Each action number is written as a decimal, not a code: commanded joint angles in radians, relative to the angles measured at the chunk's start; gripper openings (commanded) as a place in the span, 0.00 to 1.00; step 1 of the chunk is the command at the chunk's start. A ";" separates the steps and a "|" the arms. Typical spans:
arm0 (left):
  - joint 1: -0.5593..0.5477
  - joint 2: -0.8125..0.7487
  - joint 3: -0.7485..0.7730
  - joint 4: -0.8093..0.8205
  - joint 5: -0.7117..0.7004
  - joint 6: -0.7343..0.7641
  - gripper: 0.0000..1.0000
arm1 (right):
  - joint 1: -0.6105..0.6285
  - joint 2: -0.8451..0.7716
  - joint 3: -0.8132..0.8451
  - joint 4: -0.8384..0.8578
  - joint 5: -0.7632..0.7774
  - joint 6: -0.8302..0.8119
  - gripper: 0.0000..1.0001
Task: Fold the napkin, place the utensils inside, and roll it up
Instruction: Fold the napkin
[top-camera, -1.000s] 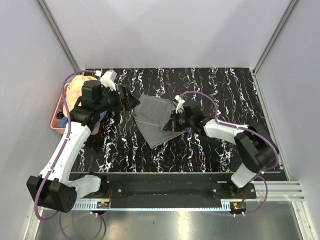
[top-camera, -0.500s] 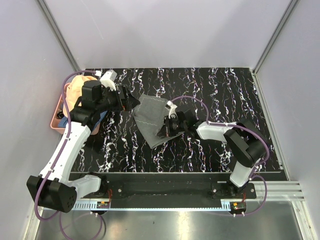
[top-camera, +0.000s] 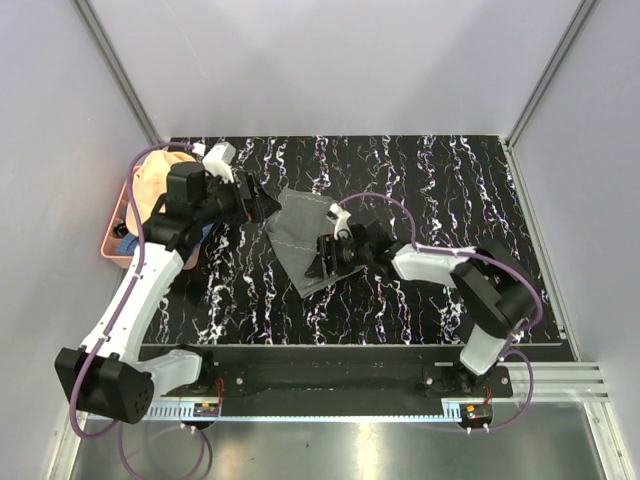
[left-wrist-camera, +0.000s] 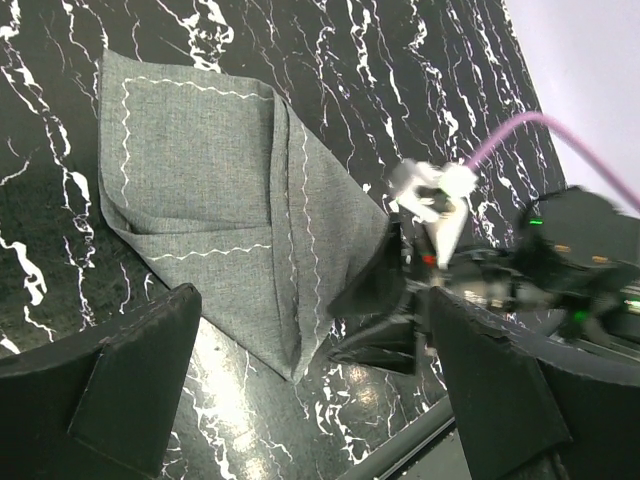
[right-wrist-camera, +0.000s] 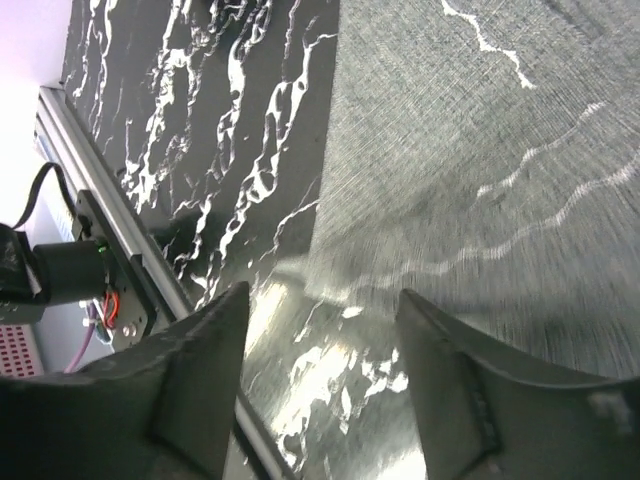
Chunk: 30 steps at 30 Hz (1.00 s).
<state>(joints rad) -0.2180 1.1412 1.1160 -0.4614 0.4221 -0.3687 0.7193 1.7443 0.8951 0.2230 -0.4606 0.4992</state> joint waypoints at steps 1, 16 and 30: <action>-0.023 0.014 -0.022 0.063 -0.019 -0.015 0.99 | 0.009 -0.187 0.051 -0.118 0.046 -0.082 0.72; -0.331 0.138 -0.251 0.207 -0.215 -0.147 0.92 | -0.122 -0.341 -0.111 -0.301 0.258 0.002 0.80; -0.359 0.288 -0.286 0.219 -0.275 -0.148 0.65 | -0.175 -0.230 -0.145 -0.080 0.057 0.119 0.80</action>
<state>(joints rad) -0.5716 1.4174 0.8524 -0.2893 0.1818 -0.5129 0.5476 1.4799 0.7578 0.0319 -0.3111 0.5564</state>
